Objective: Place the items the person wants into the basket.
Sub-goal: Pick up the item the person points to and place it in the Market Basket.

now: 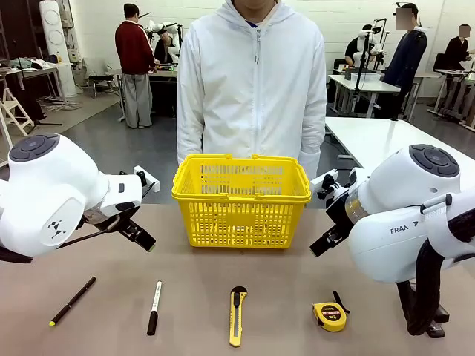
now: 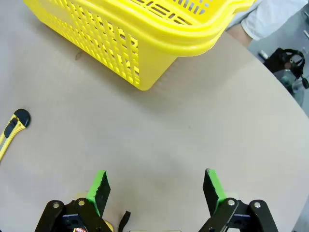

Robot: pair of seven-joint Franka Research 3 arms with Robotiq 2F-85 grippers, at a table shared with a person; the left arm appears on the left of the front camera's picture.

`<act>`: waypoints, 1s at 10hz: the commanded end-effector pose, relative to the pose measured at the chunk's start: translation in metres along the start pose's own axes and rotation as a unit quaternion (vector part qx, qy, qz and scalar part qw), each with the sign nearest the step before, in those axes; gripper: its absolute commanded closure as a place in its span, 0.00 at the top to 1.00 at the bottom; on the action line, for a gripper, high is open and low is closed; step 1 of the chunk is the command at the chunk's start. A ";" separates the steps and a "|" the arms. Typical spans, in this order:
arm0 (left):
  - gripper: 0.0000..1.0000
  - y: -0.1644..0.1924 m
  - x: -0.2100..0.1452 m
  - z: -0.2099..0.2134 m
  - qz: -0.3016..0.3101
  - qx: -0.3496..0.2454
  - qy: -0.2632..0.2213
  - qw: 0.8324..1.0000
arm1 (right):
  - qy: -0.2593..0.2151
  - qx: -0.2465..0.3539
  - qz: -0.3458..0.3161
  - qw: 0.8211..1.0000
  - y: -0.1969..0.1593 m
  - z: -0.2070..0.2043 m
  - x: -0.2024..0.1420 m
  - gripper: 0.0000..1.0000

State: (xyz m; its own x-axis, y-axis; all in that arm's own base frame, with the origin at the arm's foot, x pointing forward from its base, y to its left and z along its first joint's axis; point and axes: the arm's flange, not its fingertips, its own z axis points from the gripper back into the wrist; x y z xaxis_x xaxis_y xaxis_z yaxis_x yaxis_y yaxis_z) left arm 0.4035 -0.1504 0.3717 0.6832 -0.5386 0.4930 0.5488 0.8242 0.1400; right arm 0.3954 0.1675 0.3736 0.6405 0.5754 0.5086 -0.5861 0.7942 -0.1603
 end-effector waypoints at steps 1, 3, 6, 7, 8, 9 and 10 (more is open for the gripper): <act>1.00 0.000 0.000 0.000 0.000 0.000 0.000 1.000 | 0.000 0.000 0.000 1.000 0.000 0.000 0.000 1.00; 1.00 0.000 0.000 0.000 0.000 0.000 0.000 1.000 | 0.000 0.000 0.000 1.000 0.000 0.000 0.000 1.00; 1.00 0.000 0.000 0.000 0.000 0.000 0.000 1.000 | 0.000 0.000 0.000 1.000 0.000 0.000 0.000 1.00; 1.00 0.000 0.008 0.039 -0.010 0.003 -0.014 1.000 | -0.003 -0.034 -0.003 0.999 -0.003 0.043 0.004 1.00; 1.00 0.006 0.028 0.089 -0.019 -0.001 -0.017 1.000 | 0.009 -0.051 -0.017 0.999 -0.010 0.099 0.009 1.00; 1.00 0.012 0.050 0.134 -0.028 -0.007 -0.018 0.999 | 0.026 -0.051 -0.032 0.998 -0.016 0.149 0.018 1.00; 1.00 0.011 0.076 0.175 -0.045 0.011 -0.020 0.999 | 0.026 -0.068 -0.043 0.996 -0.024 0.196 0.031 1.00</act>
State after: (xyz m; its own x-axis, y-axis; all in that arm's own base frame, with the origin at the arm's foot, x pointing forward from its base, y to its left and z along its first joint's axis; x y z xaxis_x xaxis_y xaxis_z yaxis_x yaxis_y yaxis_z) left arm 0.3760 -0.1479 0.5121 0.6281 -0.5657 0.5343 0.5694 0.8021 0.1798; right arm 0.3508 0.1280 0.5044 0.6780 0.5314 0.5078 -0.4945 0.8409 -0.2199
